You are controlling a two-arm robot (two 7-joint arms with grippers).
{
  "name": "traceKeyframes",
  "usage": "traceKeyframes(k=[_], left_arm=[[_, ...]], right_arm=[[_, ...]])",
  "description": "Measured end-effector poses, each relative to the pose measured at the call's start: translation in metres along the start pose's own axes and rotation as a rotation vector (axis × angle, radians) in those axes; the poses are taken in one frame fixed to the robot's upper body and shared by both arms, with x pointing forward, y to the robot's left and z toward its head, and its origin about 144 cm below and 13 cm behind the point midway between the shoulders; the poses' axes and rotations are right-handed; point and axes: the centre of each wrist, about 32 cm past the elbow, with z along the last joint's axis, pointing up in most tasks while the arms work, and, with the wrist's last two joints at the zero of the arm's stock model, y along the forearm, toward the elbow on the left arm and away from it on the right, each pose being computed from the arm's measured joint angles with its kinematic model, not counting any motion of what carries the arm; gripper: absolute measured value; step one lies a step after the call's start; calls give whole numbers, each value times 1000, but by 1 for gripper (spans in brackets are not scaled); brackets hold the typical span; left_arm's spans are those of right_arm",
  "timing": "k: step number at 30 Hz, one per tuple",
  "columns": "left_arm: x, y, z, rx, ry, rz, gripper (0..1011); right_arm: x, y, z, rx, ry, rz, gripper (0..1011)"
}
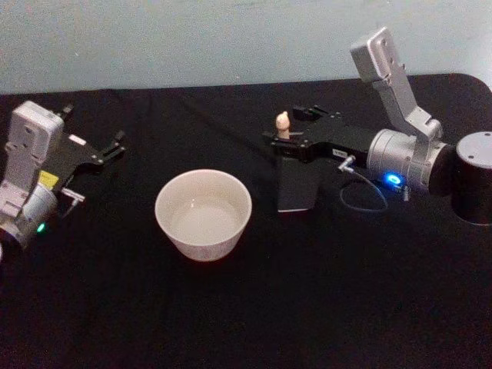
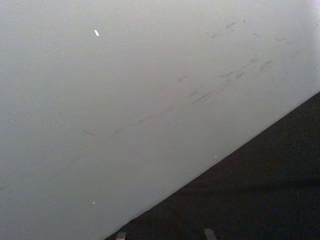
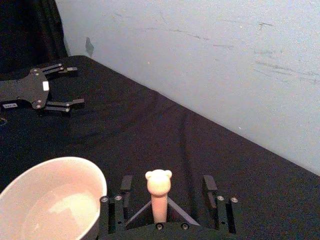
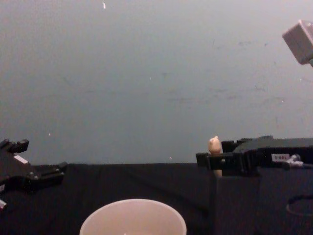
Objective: Pick up the stirring spoon with one hand, stir inside the cup, then place it back in its original position.
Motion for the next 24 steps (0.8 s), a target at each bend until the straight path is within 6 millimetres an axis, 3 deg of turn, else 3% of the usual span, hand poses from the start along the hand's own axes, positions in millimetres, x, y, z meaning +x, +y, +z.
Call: traceKeyframes(k=[2, 19, 24], left_arm=[[0, 0, 0, 0, 0, 0, 1001], [0, 0, 0, 0, 0, 0, 1001], [0, 0, 0, 0, 0, 0, 1001]], right_arm=[[0, 0, 0, 0, 0, 0, 860], [0, 0, 0, 1, 1, 0, 307], [0, 0, 0, 0, 1, 0, 201]])
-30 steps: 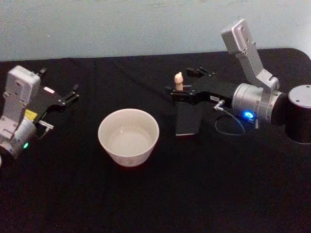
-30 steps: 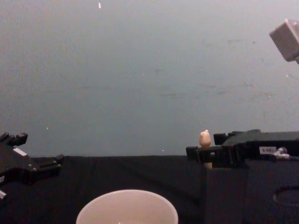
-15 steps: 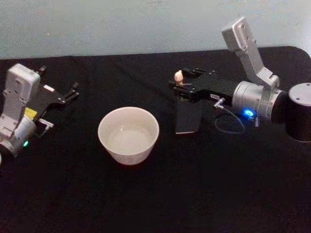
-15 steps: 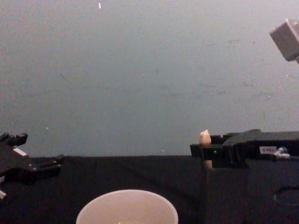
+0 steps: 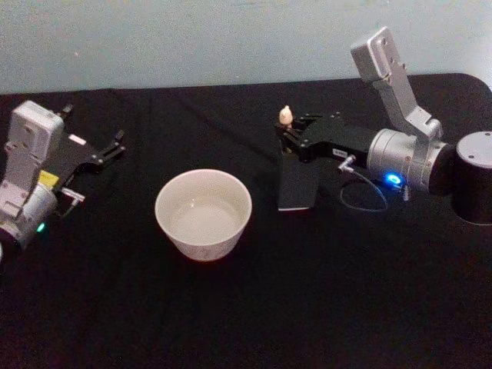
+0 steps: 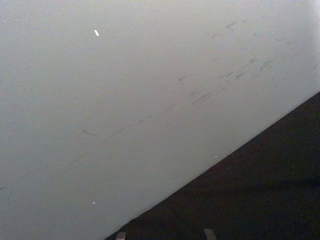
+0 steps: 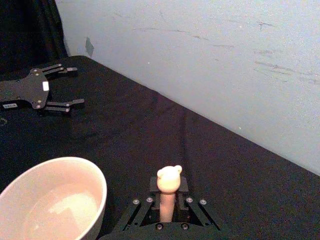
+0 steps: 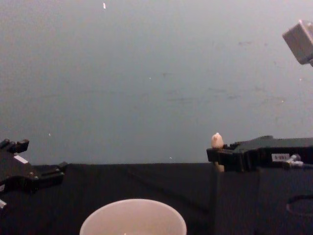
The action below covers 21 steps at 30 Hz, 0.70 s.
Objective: Pick up the stirring spoon with one hand, stir inside the cup, then place it back in its original position.
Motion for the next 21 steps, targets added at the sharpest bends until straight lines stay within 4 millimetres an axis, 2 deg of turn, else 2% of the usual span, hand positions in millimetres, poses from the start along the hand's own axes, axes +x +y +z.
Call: traceKeyframes(k=[4, 21], left_arm=[[0, 0, 0, 0, 0, 0, 1001], [0, 0, 0, 0, 0, 0, 1001]], right_arm=[[0, 0, 0, 0, 0, 0, 173], [0, -1, -1, 11, 9, 0, 173]])
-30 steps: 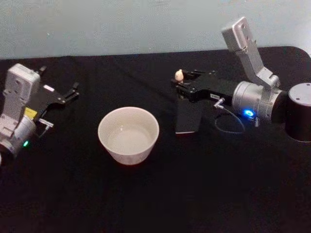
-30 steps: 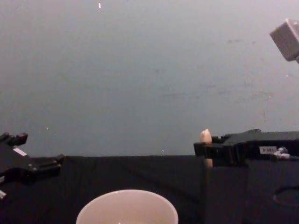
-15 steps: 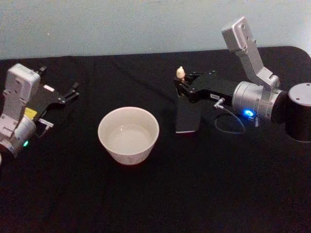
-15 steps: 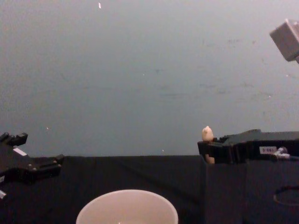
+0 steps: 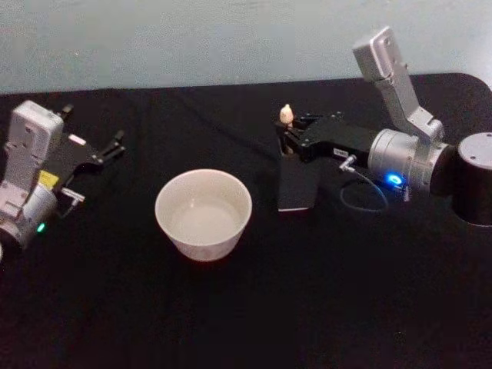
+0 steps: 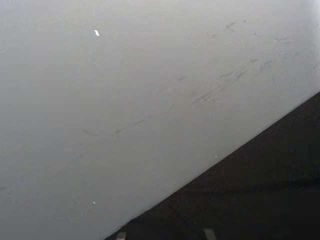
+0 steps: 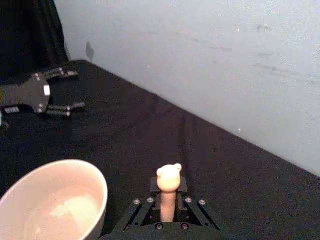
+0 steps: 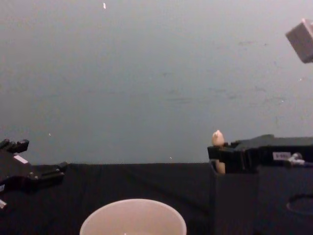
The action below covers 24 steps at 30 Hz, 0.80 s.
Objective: Pick up the stirring spoon with one hand, stir inside the cup, then place it back in its original position.
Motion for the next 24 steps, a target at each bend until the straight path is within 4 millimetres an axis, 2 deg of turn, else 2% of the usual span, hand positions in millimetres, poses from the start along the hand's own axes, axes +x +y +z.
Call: traceKeyframes(k=[15, 24], left_arm=[[0, 0, 0, 0, 0, 0, 1002], [0, 0, 0, 0, 0, 0, 1001]], right_arm=[[-4, -16, 12, 113, 16, -20, 173], [-8, -27, 20, 252, -12, -44, 173]])
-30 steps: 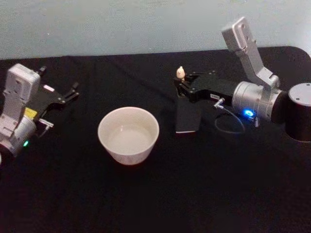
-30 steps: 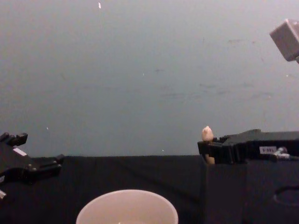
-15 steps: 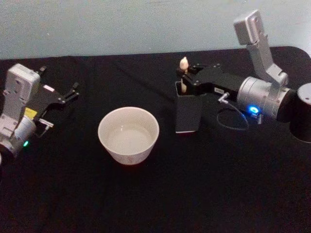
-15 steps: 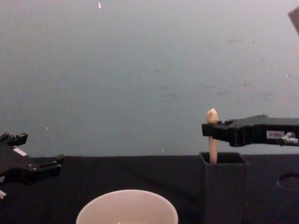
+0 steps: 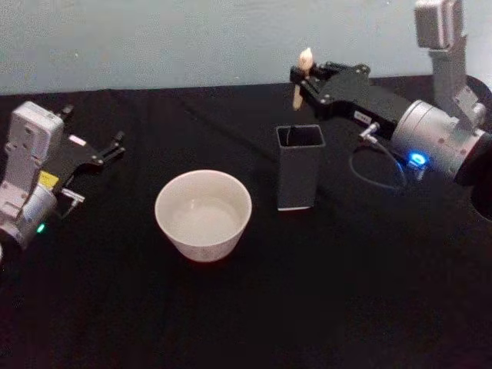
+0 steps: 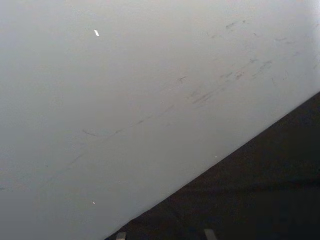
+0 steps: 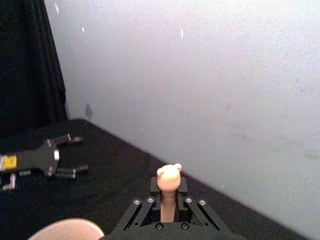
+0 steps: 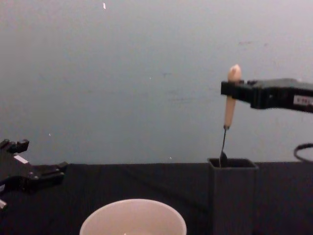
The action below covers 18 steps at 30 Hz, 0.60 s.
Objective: Pick up the stirring spoon with one hand, stir inside the cup, then place it back in its original position.
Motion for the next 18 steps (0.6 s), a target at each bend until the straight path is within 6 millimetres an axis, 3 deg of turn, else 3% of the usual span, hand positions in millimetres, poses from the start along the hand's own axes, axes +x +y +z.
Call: traceKeyframes(k=[18], left_arm=[[0, 0, 0, 0, 0, 0, 1001]], right_arm=[[-6, -7, 21, 153, -29, 12, 173]])
